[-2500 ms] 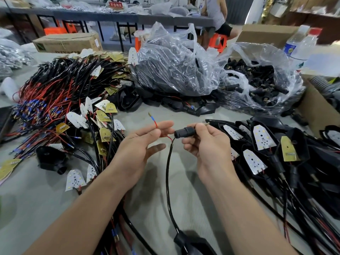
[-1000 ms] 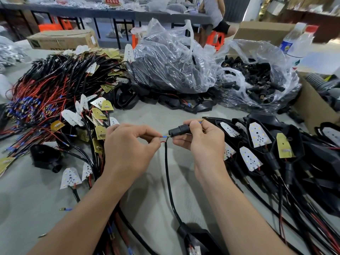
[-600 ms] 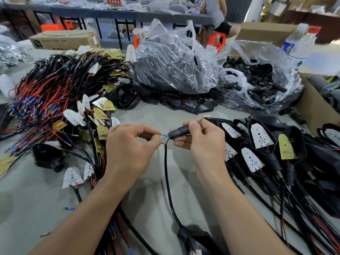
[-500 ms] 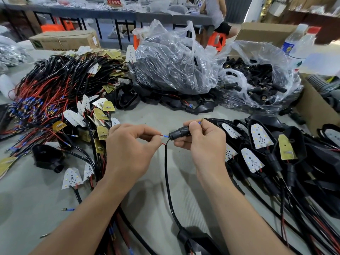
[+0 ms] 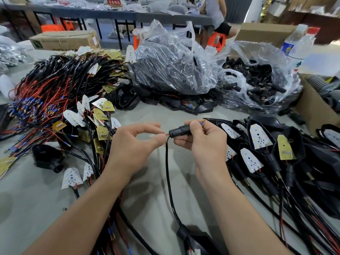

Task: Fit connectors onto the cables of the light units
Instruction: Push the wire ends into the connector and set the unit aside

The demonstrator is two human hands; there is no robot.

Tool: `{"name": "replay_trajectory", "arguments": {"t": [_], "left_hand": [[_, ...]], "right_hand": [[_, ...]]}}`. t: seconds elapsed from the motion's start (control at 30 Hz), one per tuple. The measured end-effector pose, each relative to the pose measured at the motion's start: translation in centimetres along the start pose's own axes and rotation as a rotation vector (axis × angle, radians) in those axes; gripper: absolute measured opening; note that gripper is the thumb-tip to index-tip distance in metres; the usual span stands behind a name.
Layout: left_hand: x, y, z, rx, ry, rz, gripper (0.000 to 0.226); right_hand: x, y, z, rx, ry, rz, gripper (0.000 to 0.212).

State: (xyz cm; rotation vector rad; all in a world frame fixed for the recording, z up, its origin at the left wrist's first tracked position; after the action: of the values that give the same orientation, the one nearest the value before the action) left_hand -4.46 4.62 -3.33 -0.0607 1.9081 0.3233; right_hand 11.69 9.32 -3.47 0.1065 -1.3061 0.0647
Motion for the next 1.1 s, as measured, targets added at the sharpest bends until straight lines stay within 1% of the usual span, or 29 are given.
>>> {"name": "replay_trajectory", "arguments": {"t": [0.1, 0.2, 0.3, 0.4, 0.47, 0.53, 0.63, 0.73, 0.83, 0.9, 0.97, 1.07, 1.1], "left_hand": [[0.1, 0.1, 0.2, 0.048, -0.101, -0.037, 0.015], [0.4, 0.1, 0.6, 0.081, -0.072, -0.060, 0.006], [0.5, 0.0, 0.7, 0.083, -0.032, -0.078, 0.010], [0.5, 0.2, 0.3, 0.034, -0.106, -0.094, 0.018], [0.3, 0.3, 0.1, 0.046, -0.173, -0.085, 0.020], [0.1, 0.2, 0.1, 0.089, -0.207, -0.085, 0.018], [-0.1, 0.1, 0.2, 0.138, -0.167, -0.089, 0.008], [0.0, 0.1, 0.1, 0.148, -0.178, -0.081, 0.015], [0.2, 0.1, -0.1, 0.165, -0.279, -0.088, 0.027], [0.2, 0.0, -0.1, 0.196, -0.331, -0.095, 0.030], [0.2, 0.1, 0.0, 0.228, -0.342, -0.105, 0.024], [0.1, 0.2, 0.1, 0.255, -0.349, -0.112, 0.007], [0.2, 0.2, 0.0, 0.263, -0.353, -0.114, 0.007]], "right_hand": [[0.1, 0.1, -0.3, -0.012, -0.022, -0.020, 0.026], [0.1, 0.0, -0.1, 0.011, -0.089, -0.045, 0.021], [0.0, -0.2, 0.3, 0.056, -0.060, -0.024, 0.019], [0.1, -0.1, 0.4, 0.072, 0.000, 0.002, 0.021], [0.3, -0.1, 0.2, 0.058, 0.010, -0.008, 0.023], [0.4, -0.1, 0.0, 0.045, 0.011, -0.017, 0.023], [0.4, -0.2, 0.0, 0.041, 0.035, -0.005, 0.022], [0.4, -0.4, 0.4, 0.089, 0.086, 0.035, 0.018], [0.4, -0.5, 0.7, 0.141, 0.145, 0.068, 0.016], [0.6, -0.5, 0.6, 0.155, 0.160, 0.070, 0.016], [0.8, -0.3, 0.4, 0.144, 0.163, 0.062, 0.017], [1.0, 0.0, -0.2, 0.112, 0.182, 0.056, 0.016], [1.0, 0.0, -0.3, 0.108, 0.182, 0.053, 0.016]]}}
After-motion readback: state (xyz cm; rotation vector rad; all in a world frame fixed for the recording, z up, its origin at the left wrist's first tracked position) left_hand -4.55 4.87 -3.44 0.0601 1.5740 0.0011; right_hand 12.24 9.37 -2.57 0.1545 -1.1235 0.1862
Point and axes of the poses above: each hand's wrist, its own y-axis towards the middle knuckle, its own z-axis out of the palm, x = y × z, the point moved 2 cm from there along y, towards the middle knuckle, and after that the axes turned 10 degrees about x, right-handed, at the moved point
